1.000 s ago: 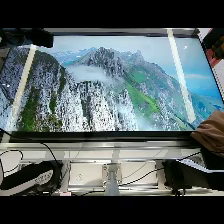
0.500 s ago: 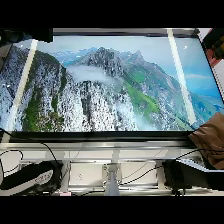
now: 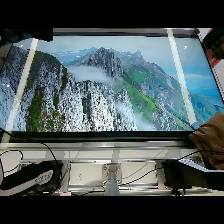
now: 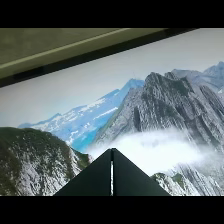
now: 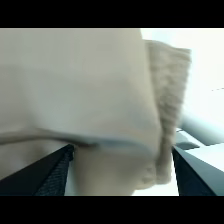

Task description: Fold the clothes and pants, and hang the long-sleeved shirts on hangers.

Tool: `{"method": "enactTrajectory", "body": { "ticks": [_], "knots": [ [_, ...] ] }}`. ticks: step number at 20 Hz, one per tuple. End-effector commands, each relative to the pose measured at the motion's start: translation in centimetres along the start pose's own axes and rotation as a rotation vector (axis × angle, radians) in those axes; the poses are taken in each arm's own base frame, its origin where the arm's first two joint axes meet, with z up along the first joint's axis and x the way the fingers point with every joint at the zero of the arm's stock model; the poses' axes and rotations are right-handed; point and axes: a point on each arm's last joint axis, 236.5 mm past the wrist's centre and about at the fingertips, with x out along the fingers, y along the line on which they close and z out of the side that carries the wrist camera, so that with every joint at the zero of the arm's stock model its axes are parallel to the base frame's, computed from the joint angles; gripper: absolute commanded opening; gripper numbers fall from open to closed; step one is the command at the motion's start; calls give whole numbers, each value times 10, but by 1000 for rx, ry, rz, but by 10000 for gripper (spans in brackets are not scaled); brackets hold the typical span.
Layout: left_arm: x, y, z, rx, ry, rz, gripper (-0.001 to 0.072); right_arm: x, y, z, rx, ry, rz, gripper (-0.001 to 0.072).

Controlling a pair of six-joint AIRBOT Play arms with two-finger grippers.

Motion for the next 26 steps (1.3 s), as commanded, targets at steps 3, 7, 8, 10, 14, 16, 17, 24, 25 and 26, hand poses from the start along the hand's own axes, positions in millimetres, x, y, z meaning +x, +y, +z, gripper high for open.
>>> {"method": "enactTrajectory", "body": {
  "ticks": [3, 7, 8, 10, 14, 16, 17, 24, 25, 26],
  "knots": [
    [0, 0, 0, 0, -1, 0, 19, -47, -24, 17, 44, -67, -18, 691],
    [0, 0, 0, 0, -1, 0, 19, -73, -27, 31, 84, -141, 19, 568],
    [0, 0, 0, 0, -1, 0, 19, -79, -17, 36, 86, -161, 73, 308],
    [0, 0, 0, 0, -1, 0, 19, -101, 28, 51, 78, -228, 289, 42],
    [0, 0, 0, 0, -1, 0, 19, -168, 110, 63, -48, -362, 563, 40],
    [0, 0, 0, 0, -1, 0, 19, -207, 150, 50, -175, -423, 615, 40],
    [0, 0, 0, 0, -1, 0, 19, -231, 171, 39, -254, -470, 640, 40],
    [0, 0, 0, 0, -1, 0, 19, -390, 258, -68, -677, -783, 850, 41],
    [0, 0, 0, 0, -1, 0, 19, -403, 264, -83, -718, -801, 882, 41],
    [0, 0, 0, 0, -1, 0, 19, -414, 269, -100, -761, -810, 916, 42]
  ]
}}
